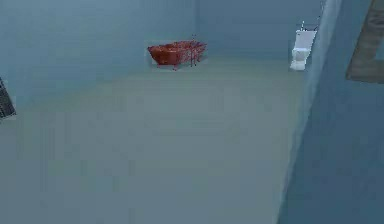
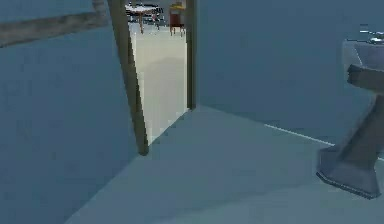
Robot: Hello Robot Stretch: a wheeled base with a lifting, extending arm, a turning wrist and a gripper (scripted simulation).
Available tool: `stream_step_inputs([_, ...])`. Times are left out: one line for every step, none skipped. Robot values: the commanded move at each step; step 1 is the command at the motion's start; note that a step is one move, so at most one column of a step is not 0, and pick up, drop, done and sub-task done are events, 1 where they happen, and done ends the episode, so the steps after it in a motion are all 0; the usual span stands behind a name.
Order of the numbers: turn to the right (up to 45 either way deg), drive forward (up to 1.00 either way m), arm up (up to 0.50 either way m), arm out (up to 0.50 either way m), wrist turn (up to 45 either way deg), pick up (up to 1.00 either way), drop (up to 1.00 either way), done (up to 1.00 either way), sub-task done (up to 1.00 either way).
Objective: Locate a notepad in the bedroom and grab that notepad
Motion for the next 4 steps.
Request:
stream_step_inputs([45.0, 0.00, 0.00, 0.00, 0.0, 0.00, 0.00, 0.00, 0.00])
stream_step_inputs([45.0, 0.00, 0.00, 0.00, 0.0, 0.00, 0.00, 0.00, 0.00])
stream_step_inputs([0.0, 1.00, 0.00, 0.00, 0.0, 0.00, 0.00, 0.00, 0.00])
stream_step_inputs([0.0, 0.50, 0.00, 0.00, 0.0, 0.00, 0.00, 0.00, 0.00])
